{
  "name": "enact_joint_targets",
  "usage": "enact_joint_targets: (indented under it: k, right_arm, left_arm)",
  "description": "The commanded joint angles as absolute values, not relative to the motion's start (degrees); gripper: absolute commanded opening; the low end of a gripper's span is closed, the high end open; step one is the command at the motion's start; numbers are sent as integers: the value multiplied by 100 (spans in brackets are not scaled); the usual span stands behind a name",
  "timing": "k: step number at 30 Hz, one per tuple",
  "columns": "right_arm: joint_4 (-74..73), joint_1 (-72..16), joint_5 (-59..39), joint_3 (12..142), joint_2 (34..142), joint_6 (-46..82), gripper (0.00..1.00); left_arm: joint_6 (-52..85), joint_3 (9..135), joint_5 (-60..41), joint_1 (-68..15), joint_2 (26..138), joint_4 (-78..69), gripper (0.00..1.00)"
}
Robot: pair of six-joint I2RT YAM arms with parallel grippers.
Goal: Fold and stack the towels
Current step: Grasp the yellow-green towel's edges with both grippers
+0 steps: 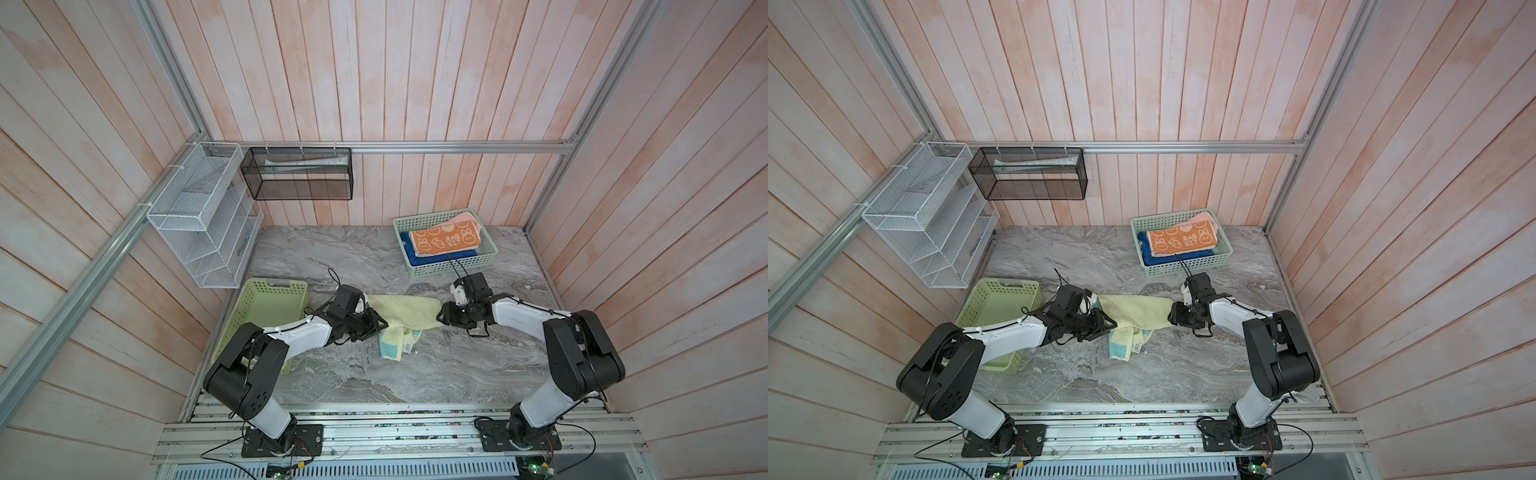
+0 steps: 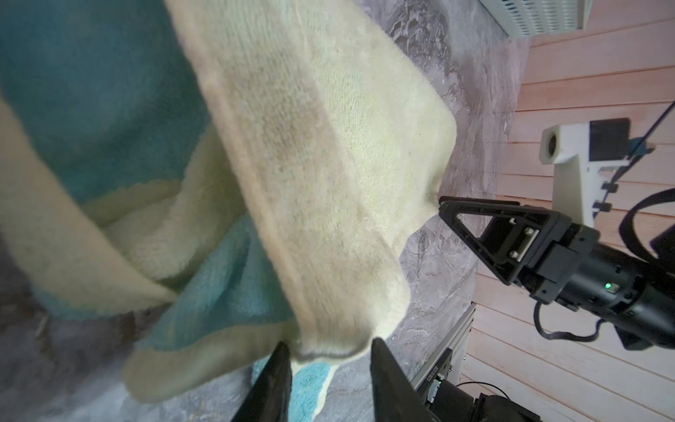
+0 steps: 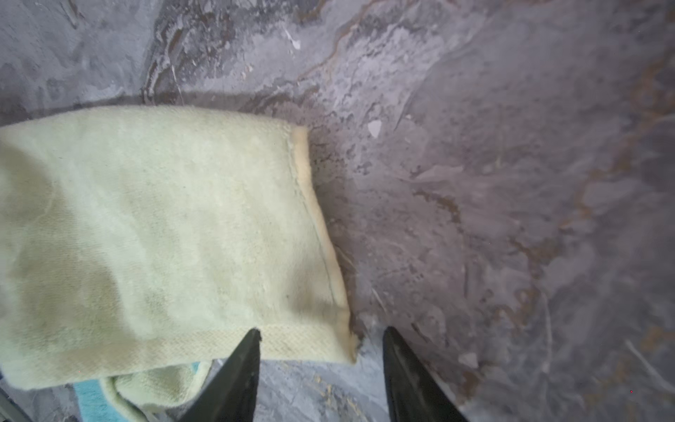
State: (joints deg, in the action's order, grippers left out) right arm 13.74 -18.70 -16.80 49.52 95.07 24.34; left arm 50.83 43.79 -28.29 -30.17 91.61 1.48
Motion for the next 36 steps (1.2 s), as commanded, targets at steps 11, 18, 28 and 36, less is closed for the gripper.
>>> enact_joint_targets:
  k: [11, 18, 28, 36]
  right_arm:
    - [1536, -1905, -1905, 4967, 9113, 2332, 0]
    - [2033, -1914, -1582, 5373, 7573, 2350, 0]
    - [3199, -2063, -1272, 6903, 5797, 2475, 0]
    - [4792, -2900, -418, 9235, 5696, 2061, 0]
  left_arm:
    - [4649, 4683, -2491, -2953, 8703, 392, 0]
    - [3677, 5616, -1873, -2953, 7719, 1293, 0]
    - [3006, 6982, -1379, -3166, 6378, 2111, 0]
    - [2704, 8365, -844, -3965, 5843, 2861, 0]
